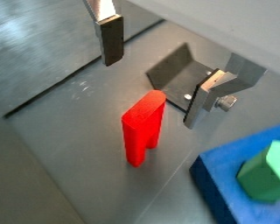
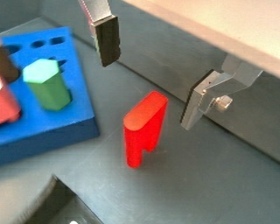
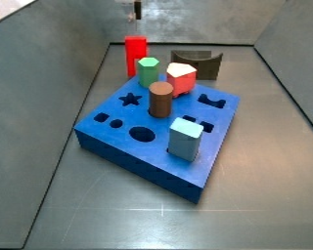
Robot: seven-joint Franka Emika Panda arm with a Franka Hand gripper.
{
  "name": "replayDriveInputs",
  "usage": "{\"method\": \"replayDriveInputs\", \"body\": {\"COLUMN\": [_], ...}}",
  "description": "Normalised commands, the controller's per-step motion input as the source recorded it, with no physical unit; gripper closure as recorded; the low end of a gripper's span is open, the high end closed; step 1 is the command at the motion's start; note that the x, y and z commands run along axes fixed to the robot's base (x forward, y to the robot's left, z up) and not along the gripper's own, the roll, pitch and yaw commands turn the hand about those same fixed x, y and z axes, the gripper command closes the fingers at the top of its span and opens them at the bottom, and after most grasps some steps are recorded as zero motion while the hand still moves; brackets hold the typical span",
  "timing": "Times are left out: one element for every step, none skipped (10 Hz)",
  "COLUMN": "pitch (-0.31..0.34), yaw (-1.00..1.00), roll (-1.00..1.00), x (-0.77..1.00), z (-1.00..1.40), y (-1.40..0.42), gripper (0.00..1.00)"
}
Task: Pick up the square-circle object. Move up. Rotate the square-circle object. Move to above the board. Insert the square-circle object.
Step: Rotate the square-circle object.
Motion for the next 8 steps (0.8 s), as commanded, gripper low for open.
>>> {"method": "replayDriveInputs", "body": {"pitch": [0.008,0.008,0.008,0.009,0.009,0.010,0.010,0.011], "yaw": [1.00,1.00,1.00,1.00,1.00,1.00,1.00,1.00], "roll": [0.00,0.00,0.00,0.00,0.00,0.00,0.00,0.00], "x": [0.02,0.02,0.02,0.02,0.02,0.02,0.02,0.02], "z": [-0.02,-0.02,-0.02,-0.02,-0.02,-0.02,-0.02,-0.02], "y": [0.00,0.00,0.00,0.00,0.00,0.00,0.00,0.00], "gripper": [0.00,0.00,0.00,0.00,0.00,0.00,0.00,0.00]}}
